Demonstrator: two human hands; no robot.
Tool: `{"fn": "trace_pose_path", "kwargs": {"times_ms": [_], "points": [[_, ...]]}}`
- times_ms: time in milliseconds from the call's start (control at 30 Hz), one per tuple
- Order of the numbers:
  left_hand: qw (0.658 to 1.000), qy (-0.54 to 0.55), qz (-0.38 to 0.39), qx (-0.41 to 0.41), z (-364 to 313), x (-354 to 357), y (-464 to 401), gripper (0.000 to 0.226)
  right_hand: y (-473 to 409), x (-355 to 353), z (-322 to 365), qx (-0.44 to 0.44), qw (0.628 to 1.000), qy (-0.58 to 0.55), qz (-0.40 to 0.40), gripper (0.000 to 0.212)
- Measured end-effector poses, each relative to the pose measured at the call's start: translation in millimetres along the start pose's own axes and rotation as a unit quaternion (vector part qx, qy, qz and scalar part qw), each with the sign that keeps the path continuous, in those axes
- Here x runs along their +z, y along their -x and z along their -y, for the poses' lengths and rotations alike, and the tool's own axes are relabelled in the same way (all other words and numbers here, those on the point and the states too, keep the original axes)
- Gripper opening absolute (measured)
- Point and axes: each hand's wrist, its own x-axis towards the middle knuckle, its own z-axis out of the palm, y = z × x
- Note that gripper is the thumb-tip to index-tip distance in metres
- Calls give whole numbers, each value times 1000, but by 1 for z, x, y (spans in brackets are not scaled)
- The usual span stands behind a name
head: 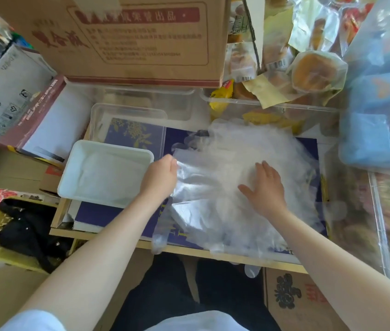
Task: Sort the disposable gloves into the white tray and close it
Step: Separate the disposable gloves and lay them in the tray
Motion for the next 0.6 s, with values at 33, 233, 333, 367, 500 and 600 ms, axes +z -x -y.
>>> {"fn": "trace_pose_path", "kwargs": {"times_ms": [33, 233, 333, 367, 500, 600], "points": [[1000, -3, -14, 13, 2, -2, -1, 31, -3, 1, -7, -6, 999, 47, 6, 75], [997, 47, 20, 55, 7, -20, -3, 34, -5, 3, -20, -53, 992, 105, -56, 50], [989, 56, 106, 87, 9, -27, 1, 32, -2, 5, -18, -80, 981, 120, -127, 27], [984, 57, 140, 97, 11, -28, 0, 29, -1, 4, -16, -78, 980, 113, -143, 23], [956, 78, 237, 151, 12, -33, -4, 22, 3, -13, 0, -93, 973, 4, -211, 10], [939, 136, 242, 205, -1, -37, -7, 17, 13, -30, 23, -132, 960, -95, -228, 14]]}}
